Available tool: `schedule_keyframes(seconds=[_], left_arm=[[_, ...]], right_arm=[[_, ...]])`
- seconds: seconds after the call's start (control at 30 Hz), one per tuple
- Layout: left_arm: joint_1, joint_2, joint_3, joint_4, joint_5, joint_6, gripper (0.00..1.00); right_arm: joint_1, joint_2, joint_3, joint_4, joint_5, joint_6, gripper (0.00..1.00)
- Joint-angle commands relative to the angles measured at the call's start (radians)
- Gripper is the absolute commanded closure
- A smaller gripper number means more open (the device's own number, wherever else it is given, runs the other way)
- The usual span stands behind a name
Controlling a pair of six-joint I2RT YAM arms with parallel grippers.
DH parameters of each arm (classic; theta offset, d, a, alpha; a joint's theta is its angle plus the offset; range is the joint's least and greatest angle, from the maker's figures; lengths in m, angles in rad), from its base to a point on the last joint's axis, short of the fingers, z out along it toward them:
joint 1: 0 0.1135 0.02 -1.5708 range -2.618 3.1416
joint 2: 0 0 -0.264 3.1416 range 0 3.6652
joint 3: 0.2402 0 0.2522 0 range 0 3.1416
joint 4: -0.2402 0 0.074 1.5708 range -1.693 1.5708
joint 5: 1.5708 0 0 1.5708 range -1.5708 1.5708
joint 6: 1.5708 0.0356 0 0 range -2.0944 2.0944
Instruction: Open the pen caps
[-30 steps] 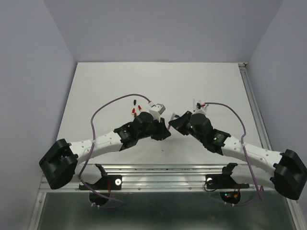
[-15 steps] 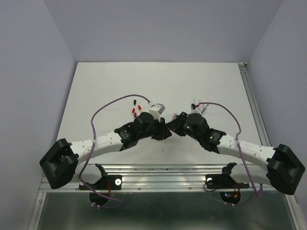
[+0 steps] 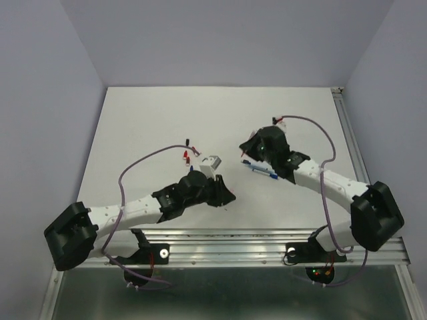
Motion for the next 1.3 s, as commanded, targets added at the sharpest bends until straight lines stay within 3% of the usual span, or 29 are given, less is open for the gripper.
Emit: schedule_keyframes(seconds=[0.0,0.07,0.2,0.33,0.5,0.67,0.87,1.0,1.07,1.27], left_arm=[[-0.155,-0.127,-0.123,-0.086,0.153,-0.116,1.0],[-0.173,-0.163,-0.143,-0.087,0.138,-0.133,1.0],[-0.172,-0.198,-0.115,-0.145,0.055,-0.113,1.0],[-0.132,-0.165,-0.014,-0.311,-0.108,-0.066,1.0],[0.092,-0.022,0.131,-0.399,-0.14,0.006,0.99],[0.152,0.183,0.348,-0.538,-0.27,0.055,0.86],[0.193,0.409,0.512,-0.711,-0.401,0.026,0.82],[0.208,0.441,0.528,-0.71,-0.395,0.028,0.79],[0.215,0.46,0.528,-0.71,-0.395,0.025,0.71],[0.241,0.515,0.534,-0.725,-0.409,0.014,0.7]], right_arm=[[-0.349,0.134,0.183,0.019,0.206,-0.11,0.99],[-0.396,0.166,0.233,0.034,0.152,-0.117,0.99],[-0.398,0.148,0.246,0.016,0.2,-0.166,0.99],[-0.403,0.099,0.163,-0.059,0.233,-0.203,0.99],[-0.439,-0.001,-0.018,-0.108,0.3,-0.18,0.95],[-0.544,-0.062,-0.17,-0.089,0.234,-0.192,0.93],[-0.634,0.031,-0.164,-0.053,0.124,-0.22,0.92],[-0.645,0.094,-0.13,-0.041,0.108,-0.222,0.9],[-0.65,0.158,-0.109,-0.045,0.102,-0.226,0.88],[-0.651,0.229,-0.078,-0.044,0.067,-0.231,0.85]])
